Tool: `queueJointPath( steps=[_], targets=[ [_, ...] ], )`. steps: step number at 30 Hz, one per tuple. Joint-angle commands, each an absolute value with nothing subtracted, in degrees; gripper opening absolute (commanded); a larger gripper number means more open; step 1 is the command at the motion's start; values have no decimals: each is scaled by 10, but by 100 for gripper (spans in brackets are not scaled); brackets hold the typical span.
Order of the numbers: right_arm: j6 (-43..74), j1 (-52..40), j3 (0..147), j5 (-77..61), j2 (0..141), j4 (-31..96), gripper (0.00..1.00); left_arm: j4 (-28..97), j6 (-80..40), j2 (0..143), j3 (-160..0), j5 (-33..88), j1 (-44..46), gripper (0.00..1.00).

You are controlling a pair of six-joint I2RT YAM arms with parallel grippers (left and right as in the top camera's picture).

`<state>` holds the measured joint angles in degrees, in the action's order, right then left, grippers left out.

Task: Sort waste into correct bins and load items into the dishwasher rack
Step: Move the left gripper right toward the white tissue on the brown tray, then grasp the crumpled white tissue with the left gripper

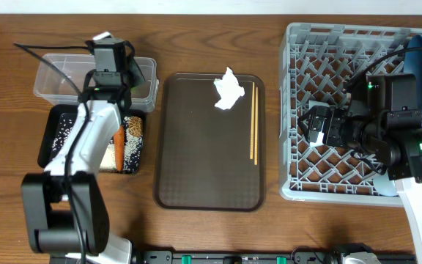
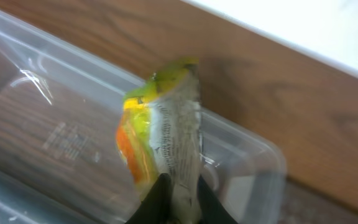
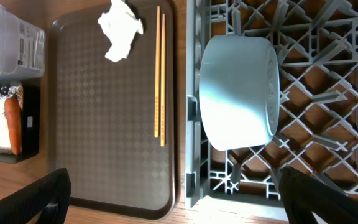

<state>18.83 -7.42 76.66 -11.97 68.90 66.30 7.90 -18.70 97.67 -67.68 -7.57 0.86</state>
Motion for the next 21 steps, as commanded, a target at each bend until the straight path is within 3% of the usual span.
queueJointPath(
  steps=[1, 6, 12, 16, 21],
  targets=[
    [182, -79, 771, -118, 690, 665, 99, 86, -182, 959, -680, -79, 8, 58],
    [182, -79, 771, -118, 690, 662, 99, 163, -182, 886, -680, -65, 10, 60],
    [182, -79, 771, -118, 690, 655, 99, 146, -166, 845, -680, 72, 31, 60],
    [182, -79, 771, -118, 690, 656, 99, 112, -66, 872, -679, 147, 84, 59],
    [182, -79, 771, -118, 690, 658, 99, 56, 131, 971, -679, 138, 189, 59]
  ],
)
